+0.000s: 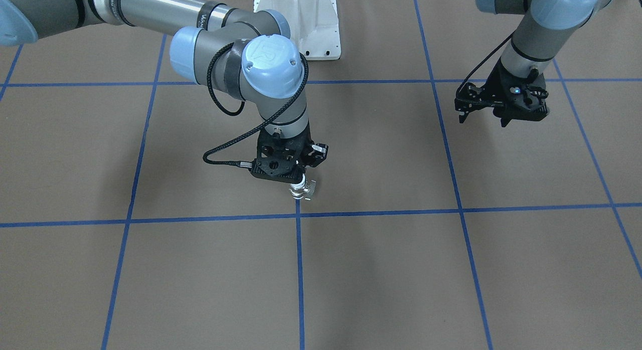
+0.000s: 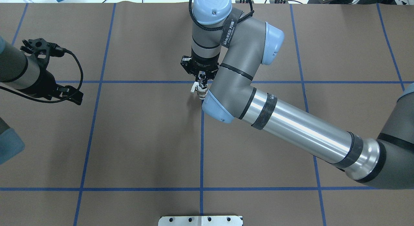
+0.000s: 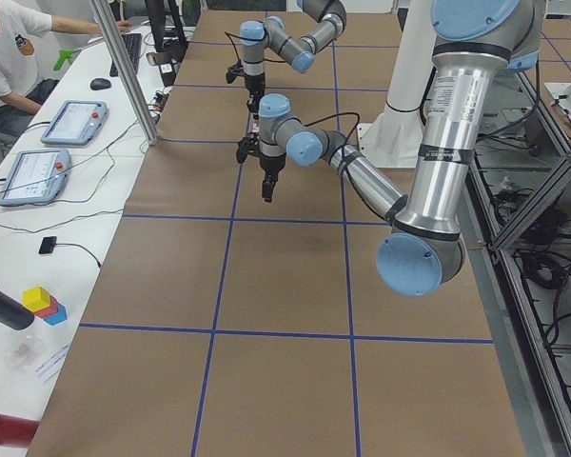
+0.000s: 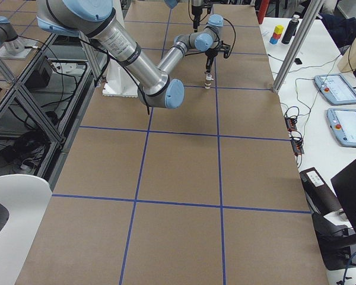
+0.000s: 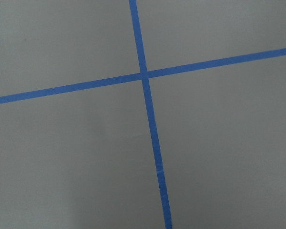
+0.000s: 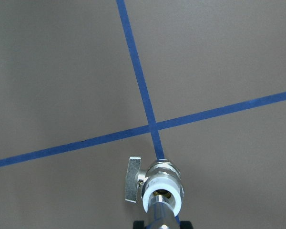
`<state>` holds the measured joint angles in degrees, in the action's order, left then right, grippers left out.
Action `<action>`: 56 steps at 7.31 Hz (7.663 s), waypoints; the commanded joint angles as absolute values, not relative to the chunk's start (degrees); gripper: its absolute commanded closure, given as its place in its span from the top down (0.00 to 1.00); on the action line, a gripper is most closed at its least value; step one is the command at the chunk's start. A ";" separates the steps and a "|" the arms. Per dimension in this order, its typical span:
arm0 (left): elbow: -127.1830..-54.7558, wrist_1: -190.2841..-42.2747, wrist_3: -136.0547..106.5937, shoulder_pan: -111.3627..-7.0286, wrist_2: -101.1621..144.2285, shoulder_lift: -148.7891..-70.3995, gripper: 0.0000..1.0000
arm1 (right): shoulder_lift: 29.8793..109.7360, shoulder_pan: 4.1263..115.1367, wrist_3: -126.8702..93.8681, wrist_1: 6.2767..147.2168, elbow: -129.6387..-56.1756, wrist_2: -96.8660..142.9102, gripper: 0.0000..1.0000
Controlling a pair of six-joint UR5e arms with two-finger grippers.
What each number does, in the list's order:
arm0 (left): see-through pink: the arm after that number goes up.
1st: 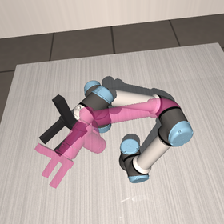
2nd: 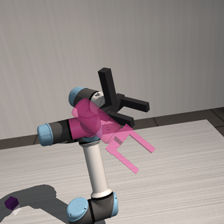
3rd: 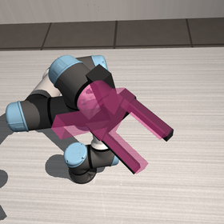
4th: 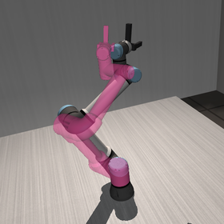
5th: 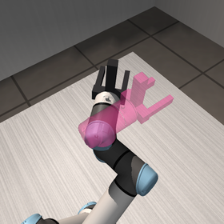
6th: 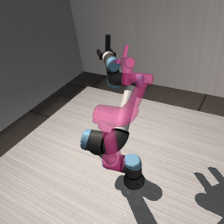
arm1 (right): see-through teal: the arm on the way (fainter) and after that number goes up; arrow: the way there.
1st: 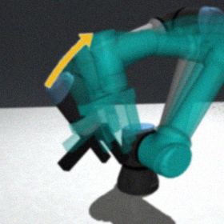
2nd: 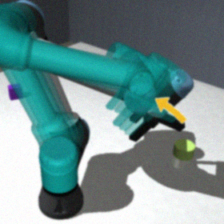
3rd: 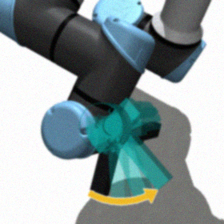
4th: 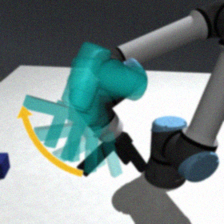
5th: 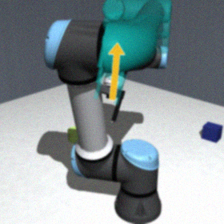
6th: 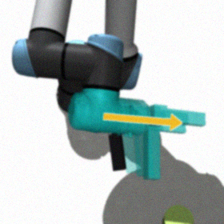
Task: Assemble PPR valve and pipe with both arms
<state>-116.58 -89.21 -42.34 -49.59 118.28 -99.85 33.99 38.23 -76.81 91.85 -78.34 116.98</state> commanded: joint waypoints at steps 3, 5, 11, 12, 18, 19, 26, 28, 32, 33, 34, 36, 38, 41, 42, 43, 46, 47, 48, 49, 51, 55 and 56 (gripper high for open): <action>-116.54 -89.21 -42.45 -49.48 118.21 -100.02 0.99 | 34.19 38.23 -76.38 91.85 -77.96 116.19 0.00; -116.54 -89.21 -42.45 -49.57 118.21 -100.02 0.99 | 34.01 38.23 -76.46 91.76 -77.78 116.19 0.00; -116.81 -89.21 -42.54 -49.57 118.30 -100.11 0.99 | 34.10 37.88 -76.20 91.67 -76.91 116.19 0.00; -116.81 -89.21 -42.54 -49.57 118.30 -100.11 0.99 | 34.10 37.79 -76.29 90.36 -76.21 116.19 0.00; -116.81 -89.21 -42.63 -49.57 118.30 -100.11 0.99 | 34.19 37.79 -75.94 89.82 -75.94 116.19 0.42; -116.72 -89.21 -42.63 -49.57 118.30 -100.11 0.99 | 34.19 37.79 -76.02 89.82 -75.94 116.19 0.46; -116.81 -89.12 -42.63 -49.57 118.39 -100.19 0.99 | 34.19 37.79 -76.03 89.82 -75.94 116.19 0.46; -116.81 -89.12 -42.63 -49.57 118.39 -100.20 0.99 | 34.10 37.79 -76.03 89.82 -75.94 116.19 0.58; -116.81 -89.12 -42.63 -49.57 118.30 -100.11 0.99 | 33.84 38.23 -76.02 89.82 -76.81 116.28 0.67; -116.81 -89.12 -42.63 -49.57 118.30 -100.19 0.99 | 35.06 39.02 -76.11 90.09 -79.43 116.98 0.67; -116.98 -89.12 -42.63 -49.66 118.39 -100.20 0.99 | 40.03 40.24 -76.11 90.09 -85.54 118.29 0.87; -117.33 -89.03 -42.54 -49.66 118.39 -100.20 0.99 | 50.50 44.63 -72.63 90.09 -97.08 122.32 0.98; -117.68 -89.03 -41.67 -49.92 118.48 -99.59 0.99 | 61.56 49.10 -59.93 89.74 -100.89 122.96 0.98; -120.75 -88.95 -38.96 -52.11 118.56 -95.12 0.99 | 74.49 59.46 -35.32 89.65 -101.43 122.87 0.98; -121.11 -88.86 -35.19 -54.29 118.65 -93.27 0.99 | 77.58 63.33 -27.50 89.74 -100.99 124.18 0.98; -122.59 -88.94 -31.24 -55.97 118.74 -89.95 0.99 | 79.78 66.76 -22.55 89.74 -99.77 126.19 0.98; -118.94 -88.86 -12.19 -69.48 127.86 -84.55 0.99 | 83.83 78.36 -9.78 89.65 -96.06 130.34 0.99; -116.22 -88.86 -9.43 -71.78 130.14 -84.55 0.99 | 86.46 80.57 -6.19 89.30 -96.15 131.65 0.99; -114.80 -88.94 -8.71 -72.85 130.77 -84.55 0.99 | 88.66 81.64 -5.72 86.86 -96.15 132.27 0.99; -114.09 -89.29 -8.70 -73.04 130.78 -84.12 0.99 | 90.33 82.43 -5.97 84.49 -96.59 134.36 0.99; -112.16 -89.30 -5.22 -75.13 130.69 -84.11 0.99 | 89.83 82.88 -6.15 84.29 -96.59 135.44 0.99; -109.86 -88.77 -1.58 -77.61 130.96 -84.11 0.99 | 89.47 82.88 -6.94 84.29 -97.73 134.91 0.99; -109.86 -88.86 -1.50 -77.61 131.04 -84.02 0.99 | 89.56 82.97 -6.94 84.29 -97.73 134.91 0.99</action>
